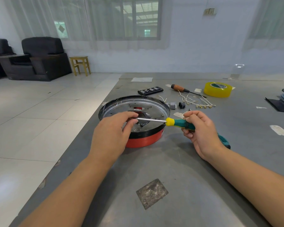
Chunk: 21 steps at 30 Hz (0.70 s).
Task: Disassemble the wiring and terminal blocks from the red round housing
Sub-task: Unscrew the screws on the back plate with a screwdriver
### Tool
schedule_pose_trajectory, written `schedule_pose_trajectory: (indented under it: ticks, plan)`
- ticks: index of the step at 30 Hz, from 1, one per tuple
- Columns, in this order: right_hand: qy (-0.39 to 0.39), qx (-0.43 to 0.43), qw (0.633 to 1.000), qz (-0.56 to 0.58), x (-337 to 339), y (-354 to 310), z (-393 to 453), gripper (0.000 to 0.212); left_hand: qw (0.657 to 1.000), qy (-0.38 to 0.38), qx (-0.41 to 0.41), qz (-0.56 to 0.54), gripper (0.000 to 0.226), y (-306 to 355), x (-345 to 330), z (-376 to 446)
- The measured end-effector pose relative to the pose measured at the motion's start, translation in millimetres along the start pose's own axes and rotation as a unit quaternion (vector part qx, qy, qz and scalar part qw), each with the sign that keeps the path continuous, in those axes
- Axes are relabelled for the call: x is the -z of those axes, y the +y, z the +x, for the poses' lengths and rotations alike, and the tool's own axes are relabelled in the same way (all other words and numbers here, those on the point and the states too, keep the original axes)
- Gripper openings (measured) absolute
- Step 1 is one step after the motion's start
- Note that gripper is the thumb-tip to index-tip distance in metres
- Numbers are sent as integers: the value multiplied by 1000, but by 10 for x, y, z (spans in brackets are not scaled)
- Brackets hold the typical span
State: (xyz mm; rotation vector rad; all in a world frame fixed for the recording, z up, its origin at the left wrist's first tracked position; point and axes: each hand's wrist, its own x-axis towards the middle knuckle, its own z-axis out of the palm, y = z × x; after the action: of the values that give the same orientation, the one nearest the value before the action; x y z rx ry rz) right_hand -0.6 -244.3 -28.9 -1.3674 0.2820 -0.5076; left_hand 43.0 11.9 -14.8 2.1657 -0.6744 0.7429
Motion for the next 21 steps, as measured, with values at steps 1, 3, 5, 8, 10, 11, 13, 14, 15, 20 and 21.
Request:
schedule_pose_trajectory:
  ticks: [1,3,5,8,10,11,13,14,15,20,21]
  plan:
    - [-1,0,1000,-2,1,1,2,17,1000,1,4,-3,20,3,-6,-7]
    - [-2,0,1000,-5,7,2,8,16,1000,6,7,-8,17,-2,-14,-14]
    - [1,-3,1000,-2,13,1,10,16,1000,14,3,-14,16,-11,-12,-19]
    - [9,-9,1000,6,10,0,15,18,999,18,-1,-29,14,-48,-19,-27]
    - [28,-17,999,21,16,-9,27,18,998,30,15,-43,13,-92,-20,-33]
    - [40,-22,998,35,26,-16,31,17,998,37,28,-53,12,-119,-15,-36]
    - [56,-21,996,72,58,-22,32,18,996,42,41,-62,11,-151,0,-41]
    - [59,-18,994,88,74,-17,30,20,997,40,39,-61,11,-155,4,-46]
    - [61,-13,993,99,85,-8,24,23,997,38,34,-58,11,-151,6,-52]
    - [97,32,993,56,100,41,12,28,997,24,31,-59,14,-125,-24,-71]
    - [119,52,991,-6,113,51,7,28,997,23,35,-63,15,-122,-27,-73]
